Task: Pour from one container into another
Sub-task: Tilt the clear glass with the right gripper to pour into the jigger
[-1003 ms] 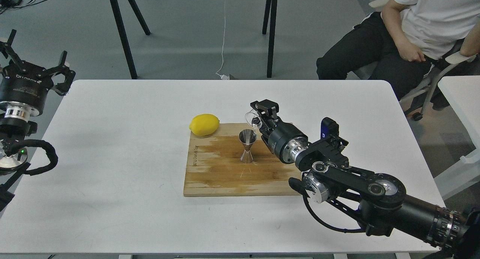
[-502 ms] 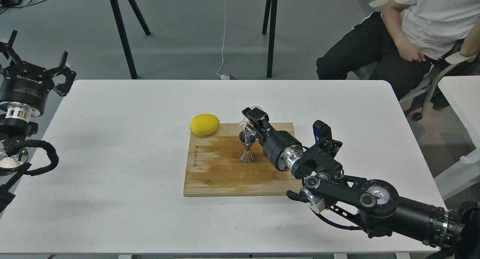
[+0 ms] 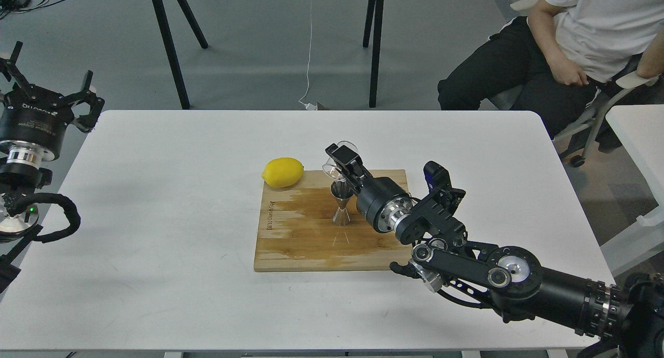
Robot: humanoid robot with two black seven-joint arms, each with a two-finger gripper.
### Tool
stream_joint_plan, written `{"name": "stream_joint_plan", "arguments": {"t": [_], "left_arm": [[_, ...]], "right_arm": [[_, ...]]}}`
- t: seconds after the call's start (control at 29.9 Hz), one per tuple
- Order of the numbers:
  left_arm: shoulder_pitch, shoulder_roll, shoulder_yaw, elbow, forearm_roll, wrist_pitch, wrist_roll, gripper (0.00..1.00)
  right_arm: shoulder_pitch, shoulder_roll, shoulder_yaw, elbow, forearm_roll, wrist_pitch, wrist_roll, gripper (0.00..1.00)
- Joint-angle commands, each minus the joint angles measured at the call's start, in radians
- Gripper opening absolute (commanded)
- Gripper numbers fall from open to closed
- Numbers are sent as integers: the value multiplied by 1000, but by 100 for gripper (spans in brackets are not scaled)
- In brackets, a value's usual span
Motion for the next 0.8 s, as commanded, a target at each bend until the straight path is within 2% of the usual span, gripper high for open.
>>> {"name": "stream_joint_plan", "arguments": {"t": [0.0, 0.37, 0.77], "left_arm": [[0, 0, 0, 0, 0, 0, -2, 100], [0, 0, 0, 0, 0, 0, -2, 100], [8, 0, 0, 0, -1, 0, -13, 100]], "right_arm": [[1, -10, 0, 2, -18, 0, 3, 32], [4, -26, -56, -1, -93, 0, 19, 32], [16, -66, -63, 6, -84, 0, 8, 33]]}}
